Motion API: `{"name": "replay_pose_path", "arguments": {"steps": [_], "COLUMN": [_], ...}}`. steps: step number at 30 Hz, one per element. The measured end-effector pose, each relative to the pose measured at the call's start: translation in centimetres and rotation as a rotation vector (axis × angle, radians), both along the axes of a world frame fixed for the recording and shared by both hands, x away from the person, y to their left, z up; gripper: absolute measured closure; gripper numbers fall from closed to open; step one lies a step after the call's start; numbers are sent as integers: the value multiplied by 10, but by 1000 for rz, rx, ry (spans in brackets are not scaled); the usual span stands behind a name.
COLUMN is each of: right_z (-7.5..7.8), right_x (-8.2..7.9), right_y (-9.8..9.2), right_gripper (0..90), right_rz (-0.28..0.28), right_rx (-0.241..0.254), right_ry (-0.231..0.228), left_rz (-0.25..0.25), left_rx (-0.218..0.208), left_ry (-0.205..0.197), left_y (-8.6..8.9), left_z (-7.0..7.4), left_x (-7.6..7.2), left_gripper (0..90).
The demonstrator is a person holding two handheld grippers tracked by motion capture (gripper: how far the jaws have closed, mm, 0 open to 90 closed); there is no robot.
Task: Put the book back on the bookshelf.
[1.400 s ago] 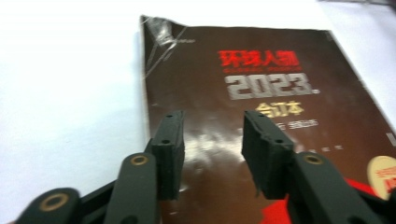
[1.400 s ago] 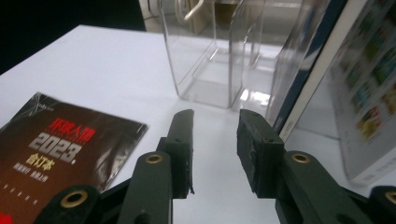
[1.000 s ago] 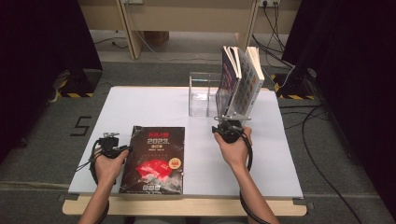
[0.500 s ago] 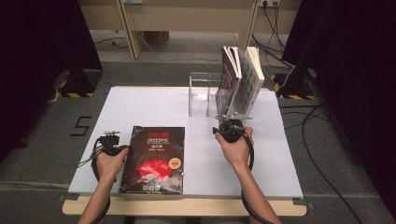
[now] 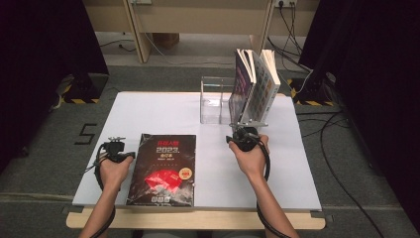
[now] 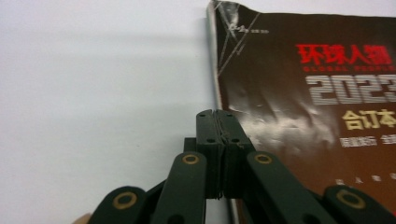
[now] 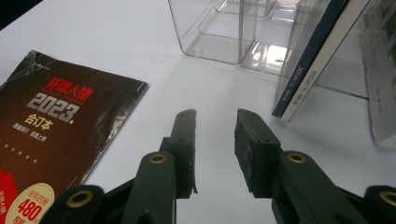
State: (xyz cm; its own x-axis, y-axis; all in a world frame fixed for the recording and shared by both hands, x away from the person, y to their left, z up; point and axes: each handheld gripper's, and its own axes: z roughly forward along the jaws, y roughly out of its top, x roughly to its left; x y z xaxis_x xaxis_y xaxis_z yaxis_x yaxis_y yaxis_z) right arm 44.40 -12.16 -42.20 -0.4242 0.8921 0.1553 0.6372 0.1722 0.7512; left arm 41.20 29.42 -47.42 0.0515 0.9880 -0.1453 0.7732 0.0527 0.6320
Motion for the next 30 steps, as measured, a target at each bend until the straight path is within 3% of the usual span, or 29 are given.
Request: {"name": "replay_pose_path", "arguments": {"steps": [10, 30], "right_z": [-2, -7], "right_x": [1, 5], "right_y": [-2, -1], "right_gripper": [686, 680], "right_rz": [2, 3], "right_rx": [1, -7], "right_ry": [11, 28], "left_rz": [-32, -66], "left_rx": [40, 32], "left_ry": [25, 17], "left_y": [-3, -7], "left_z": [-6, -7], "left_x": [8, 9], "left_gripper": [898, 900]}}
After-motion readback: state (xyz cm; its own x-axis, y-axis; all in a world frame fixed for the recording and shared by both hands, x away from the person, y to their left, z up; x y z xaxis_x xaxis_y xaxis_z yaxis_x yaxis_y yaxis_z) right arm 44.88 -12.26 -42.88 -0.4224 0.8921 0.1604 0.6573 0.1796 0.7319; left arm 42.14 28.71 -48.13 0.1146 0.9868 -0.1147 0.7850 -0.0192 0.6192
